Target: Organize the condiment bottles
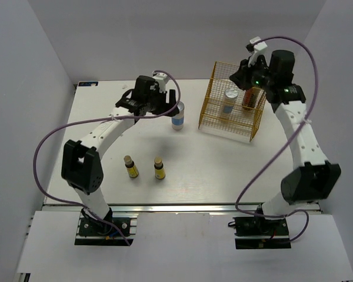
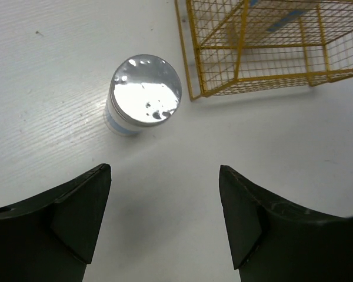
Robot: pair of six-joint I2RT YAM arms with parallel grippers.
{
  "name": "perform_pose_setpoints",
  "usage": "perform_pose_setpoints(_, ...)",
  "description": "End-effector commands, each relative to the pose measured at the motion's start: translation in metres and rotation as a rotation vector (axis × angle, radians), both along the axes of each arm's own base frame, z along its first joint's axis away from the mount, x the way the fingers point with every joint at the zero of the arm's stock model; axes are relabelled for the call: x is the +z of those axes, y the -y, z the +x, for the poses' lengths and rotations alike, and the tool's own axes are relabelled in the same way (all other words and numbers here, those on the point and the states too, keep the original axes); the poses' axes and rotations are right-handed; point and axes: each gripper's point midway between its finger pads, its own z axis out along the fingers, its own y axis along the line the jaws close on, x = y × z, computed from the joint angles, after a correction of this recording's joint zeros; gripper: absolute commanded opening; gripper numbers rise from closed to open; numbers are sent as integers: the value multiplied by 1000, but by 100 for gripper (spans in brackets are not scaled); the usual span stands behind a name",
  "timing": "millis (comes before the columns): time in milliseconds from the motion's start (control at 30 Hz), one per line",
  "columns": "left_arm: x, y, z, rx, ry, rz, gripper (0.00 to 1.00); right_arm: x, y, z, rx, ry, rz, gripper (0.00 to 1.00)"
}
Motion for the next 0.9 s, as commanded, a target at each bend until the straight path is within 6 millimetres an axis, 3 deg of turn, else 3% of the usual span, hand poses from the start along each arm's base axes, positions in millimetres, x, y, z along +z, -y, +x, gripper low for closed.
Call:
perform_pose_setpoints(0, 20, 7, 20, 16, 84, 59, 84, 15, -18, -47, 179, 35, 41, 26)
perform_pose_setpoints(33, 17, 10, 23, 18, 82, 74, 84, 3, -19, -53, 183, 6, 44, 35)
perform_pose_setpoints(67, 13, 12, 25, 27, 83, 105, 85, 7, -17, -60, 183, 16, 46, 51)
perform_pose_setpoints(200, -10, 25, 33, 48, 69, 180, 86, -2, -14, -74, 177, 11, 35, 63)
perform_pose_setpoints(300, -22, 22, 42, 120, 81, 269, 86, -6, -14, -80, 182, 5, 38, 64)
perform_pose_setpoints(333, -35, 25, 45, 134, 58, 288, 86, -4, -14, -82, 180, 8, 44, 64)
perform_pose_setpoints(567, -54, 22, 70, 247, 43, 349, 87, -11, -14, -93, 184, -3, 57, 64)
perform_pose_setpoints(867, -43, 23, 86, 319, 82, 333, 84, -12, -11, -103, 182, 24, 37, 64)
